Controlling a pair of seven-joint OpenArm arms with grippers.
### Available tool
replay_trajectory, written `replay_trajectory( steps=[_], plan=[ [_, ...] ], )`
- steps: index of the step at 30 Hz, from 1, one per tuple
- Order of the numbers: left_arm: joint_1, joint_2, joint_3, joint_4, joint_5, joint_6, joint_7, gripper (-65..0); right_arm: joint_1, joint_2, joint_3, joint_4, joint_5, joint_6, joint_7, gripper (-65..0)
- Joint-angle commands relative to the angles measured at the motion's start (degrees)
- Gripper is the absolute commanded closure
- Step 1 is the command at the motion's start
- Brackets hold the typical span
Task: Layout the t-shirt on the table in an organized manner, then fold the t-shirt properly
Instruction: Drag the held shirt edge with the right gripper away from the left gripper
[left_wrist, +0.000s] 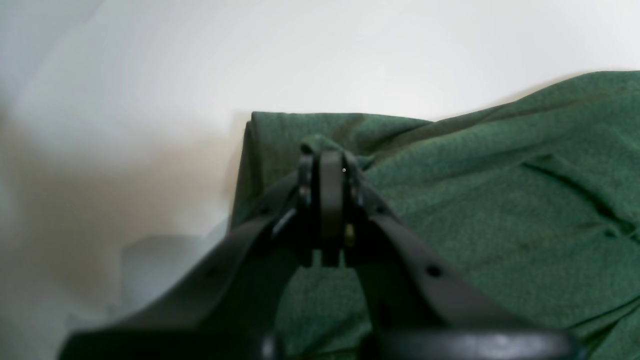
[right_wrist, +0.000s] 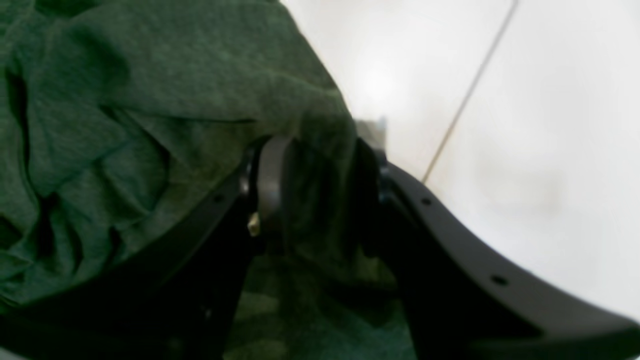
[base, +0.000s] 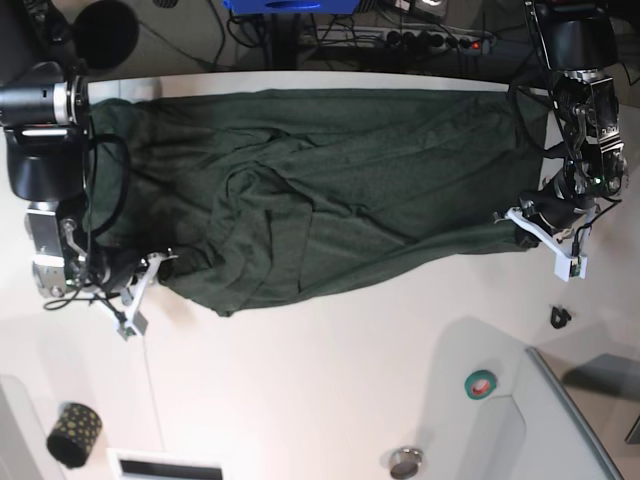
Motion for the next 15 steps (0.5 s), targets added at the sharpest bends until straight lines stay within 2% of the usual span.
replay_trajectory(
  steps=[1, 5, 7, 15],
  plan=[
    [-0.83, -0.99, -0.35, 0.88, -0.42, -0.12, -0.98, 0.0, 1.73, 0.65, 0.21, 1.07, 0.57, 0.23, 0.84, -17.7],
    [-0.83, -0.99, -0.35, 0.88, -0.33, -0.12, -0.98, 0.0, 1.73, 0.65, 0.21, 3.27, 0.57, 0.23, 0.67, -5.3],
    [-0.92, -0.99, -0.44, 0.88, -0.33, -0.12, -0.98, 0.0, 1.73, 0.82, 0.03, 4.76, 0.48, 0.23, 0.58, -1.1],
    [-2.68, -0.99, -0.44, 1.41, -0.51, -0.12, -0.8, 0.0, 3.57, 1.08, -0.32, 9.77, 0.22, 0.23, -3.55, -0.2]
  ],
)
